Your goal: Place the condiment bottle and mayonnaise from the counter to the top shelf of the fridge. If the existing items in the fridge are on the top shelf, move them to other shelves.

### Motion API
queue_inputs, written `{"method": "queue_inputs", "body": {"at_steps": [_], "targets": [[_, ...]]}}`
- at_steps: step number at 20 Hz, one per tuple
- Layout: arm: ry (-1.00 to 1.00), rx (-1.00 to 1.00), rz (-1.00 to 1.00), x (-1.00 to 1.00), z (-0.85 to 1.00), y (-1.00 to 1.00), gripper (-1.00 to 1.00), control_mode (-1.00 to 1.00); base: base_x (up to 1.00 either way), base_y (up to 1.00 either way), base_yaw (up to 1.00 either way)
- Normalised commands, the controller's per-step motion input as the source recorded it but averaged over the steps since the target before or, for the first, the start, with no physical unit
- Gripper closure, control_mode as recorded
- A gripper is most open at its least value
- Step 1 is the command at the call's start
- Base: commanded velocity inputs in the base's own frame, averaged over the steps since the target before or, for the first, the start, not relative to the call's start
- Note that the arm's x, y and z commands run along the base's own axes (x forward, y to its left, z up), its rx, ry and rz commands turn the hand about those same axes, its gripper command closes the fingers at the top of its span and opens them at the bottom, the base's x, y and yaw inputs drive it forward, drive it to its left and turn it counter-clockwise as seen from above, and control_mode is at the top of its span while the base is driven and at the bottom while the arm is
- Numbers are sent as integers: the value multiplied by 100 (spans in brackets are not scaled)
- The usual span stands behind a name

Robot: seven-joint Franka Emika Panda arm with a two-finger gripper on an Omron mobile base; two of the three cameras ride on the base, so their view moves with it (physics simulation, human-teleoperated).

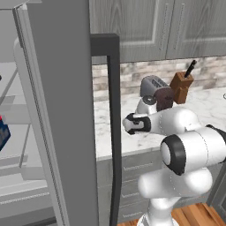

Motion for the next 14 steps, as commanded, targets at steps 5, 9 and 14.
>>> {"method": "queue_inputs", "body": {"at_steps": [5, 9, 14], "targets": [[0, 0, -4, 24, -3, 0, -100, -100, 0, 0, 0], [0, 0, -4, 19, -3, 0, -100, -100, 0, 0, 0], [-2, 0, -3, 24, -9, 0, -100, -100, 0, 0, 0]]}}
